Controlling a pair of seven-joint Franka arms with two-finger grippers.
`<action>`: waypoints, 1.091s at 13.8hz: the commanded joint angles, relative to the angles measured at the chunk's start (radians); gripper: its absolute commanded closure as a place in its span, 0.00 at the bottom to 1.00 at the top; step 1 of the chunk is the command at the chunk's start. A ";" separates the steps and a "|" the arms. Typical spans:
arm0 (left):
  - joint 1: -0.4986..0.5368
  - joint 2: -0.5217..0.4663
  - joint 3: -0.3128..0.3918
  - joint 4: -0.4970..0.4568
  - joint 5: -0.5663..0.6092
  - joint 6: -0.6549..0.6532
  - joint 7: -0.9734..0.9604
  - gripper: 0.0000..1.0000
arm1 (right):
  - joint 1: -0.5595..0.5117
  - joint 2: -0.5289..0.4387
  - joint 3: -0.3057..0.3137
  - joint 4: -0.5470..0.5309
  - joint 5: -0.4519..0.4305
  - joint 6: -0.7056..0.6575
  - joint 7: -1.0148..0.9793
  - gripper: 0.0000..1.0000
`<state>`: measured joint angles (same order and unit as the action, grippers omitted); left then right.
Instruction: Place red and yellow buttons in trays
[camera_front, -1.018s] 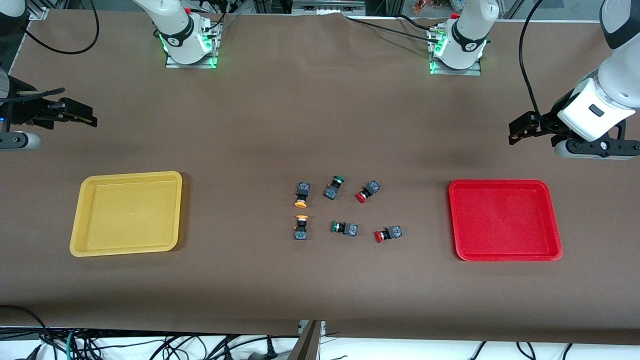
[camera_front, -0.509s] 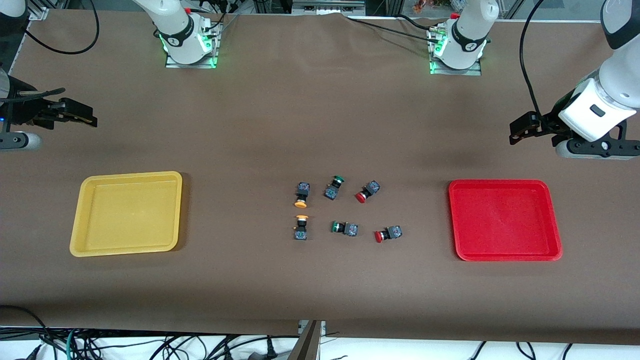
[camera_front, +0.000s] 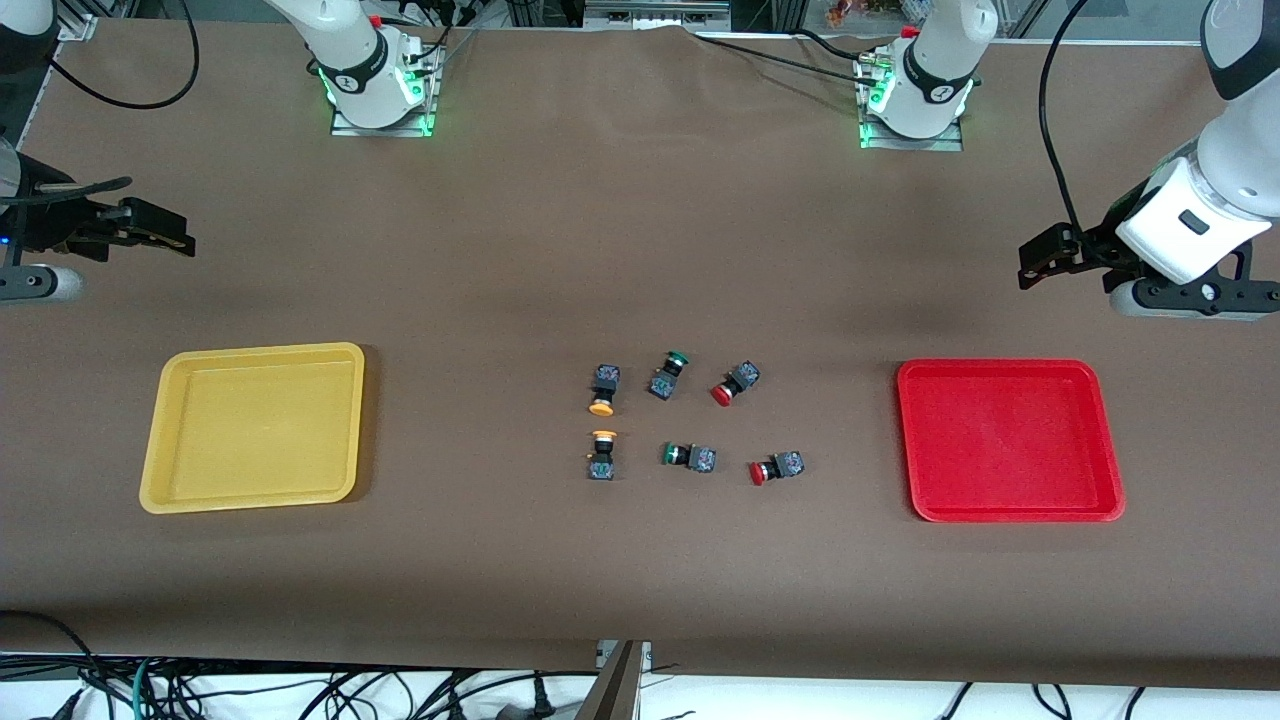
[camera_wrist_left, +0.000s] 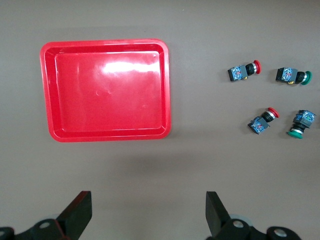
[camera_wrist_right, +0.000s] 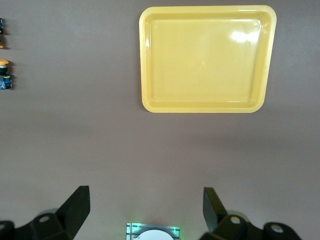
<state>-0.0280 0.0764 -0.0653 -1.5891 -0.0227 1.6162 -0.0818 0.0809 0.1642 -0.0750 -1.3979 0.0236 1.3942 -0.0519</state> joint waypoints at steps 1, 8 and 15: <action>0.003 0.014 0.002 0.029 -0.025 -0.022 0.002 0.00 | -0.004 0.003 0.004 0.014 -0.011 -0.003 -0.008 0.00; 0.003 0.014 0.002 0.028 -0.023 -0.022 0.002 0.00 | -0.004 0.005 0.003 0.014 -0.011 -0.001 -0.008 0.00; 0.003 0.014 0.002 0.026 -0.023 -0.033 0.002 0.00 | -0.004 0.006 0.003 0.014 -0.011 -0.001 -0.008 0.00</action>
<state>-0.0279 0.0768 -0.0653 -1.5891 -0.0227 1.6066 -0.0818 0.0808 0.1652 -0.0751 -1.3979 0.0234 1.3954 -0.0519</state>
